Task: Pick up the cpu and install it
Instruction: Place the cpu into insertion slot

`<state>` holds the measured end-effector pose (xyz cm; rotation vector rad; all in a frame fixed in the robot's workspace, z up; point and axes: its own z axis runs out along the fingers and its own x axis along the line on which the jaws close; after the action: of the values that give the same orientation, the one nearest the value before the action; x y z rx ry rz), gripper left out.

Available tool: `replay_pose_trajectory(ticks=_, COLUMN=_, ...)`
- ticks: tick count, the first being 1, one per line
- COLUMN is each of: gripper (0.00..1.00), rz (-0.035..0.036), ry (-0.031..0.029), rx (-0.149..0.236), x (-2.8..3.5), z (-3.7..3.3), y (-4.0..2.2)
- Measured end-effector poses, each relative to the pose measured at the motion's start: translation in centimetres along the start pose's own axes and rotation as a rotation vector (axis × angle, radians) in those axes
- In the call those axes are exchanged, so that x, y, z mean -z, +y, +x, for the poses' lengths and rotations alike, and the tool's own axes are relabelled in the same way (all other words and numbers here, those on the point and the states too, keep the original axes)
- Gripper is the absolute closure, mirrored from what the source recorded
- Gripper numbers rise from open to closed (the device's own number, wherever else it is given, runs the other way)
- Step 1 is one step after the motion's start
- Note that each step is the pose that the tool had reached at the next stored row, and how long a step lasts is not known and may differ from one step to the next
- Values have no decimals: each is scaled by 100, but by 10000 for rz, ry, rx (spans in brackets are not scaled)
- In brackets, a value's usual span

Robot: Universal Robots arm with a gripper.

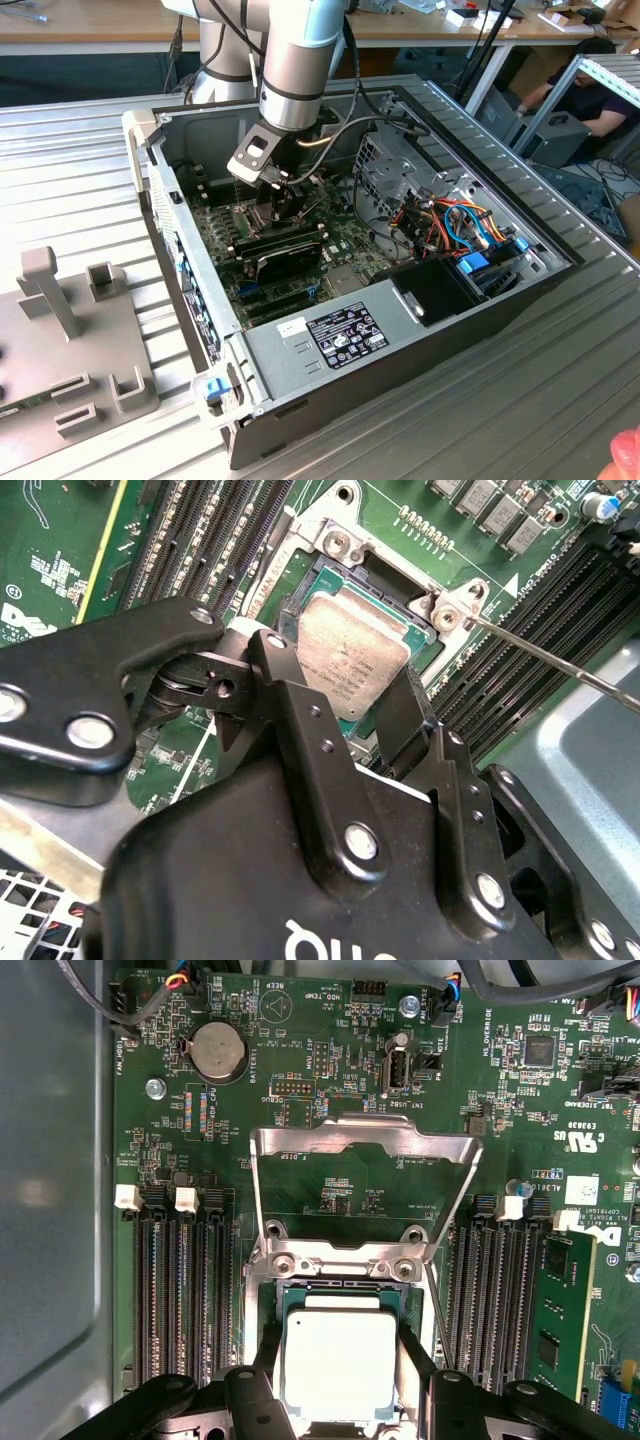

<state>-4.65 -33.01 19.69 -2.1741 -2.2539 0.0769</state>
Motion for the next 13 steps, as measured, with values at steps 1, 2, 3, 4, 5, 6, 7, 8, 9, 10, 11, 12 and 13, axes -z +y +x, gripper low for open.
replay_pose_trajectory(ticks=1, gripper=45, rz=0, ry=0, rx=0, x=0, z=0, y=0)
replay_pose_trajectory(ticks=2, gripper=45, rz=0, ry=0, rx=0, x=-1, z=0, y=0)
replay_pose_trajectory(ticks=3, gripper=45, rz=0, ry=-1, rx=1, x=-3, z=0, y=0)
replay_pose_trajectory(ticks=4, gripper=45, rz=1, ry=-1, rx=3, x=-3, z=0, y=0)
replay_pose_trajectory(ticks=5, gripper=45, rz=1, ry=-1, rx=6, x=-4, z=0, y=0)
replay_pose_trajectory(ticks=6, gripper=45, rz=-1, ry=1, rx=8, x=-5, z=0, y=0)
replay_pose_trajectory(ticks=7, gripper=45, rz=0, ry=0, rx=8, x=-5, z=0, y=0)
replay_pose_trajectory(ticks=8, gripper=45, rz=0, ry=0, rx=9, x=-7, z=0, y=0)
replay_pose_trajectory(ticks=9, gripper=45, rz=0, ry=0, rx=8, x=-8, z=0, y=0)
replay_pose_trajectory(ticks=10, gripper=45, rz=1, ry=-1, rx=8, x=-9, z=0, y=0)
replay_pose_trajectory(ticks=11, gripper=45, rz=1, ry=-2, rx=7, x=-10, z=0, y=1)
replay_pose_trajectory(ticks=12, gripper=45, rz=1, ry=-1, rx=7, x=-10, z=0, y=2)
replay_pose_trajectory(ticks=13, gripper=45, rz=1, ry=-1, rx=7, x=-10, z=0, y=2)
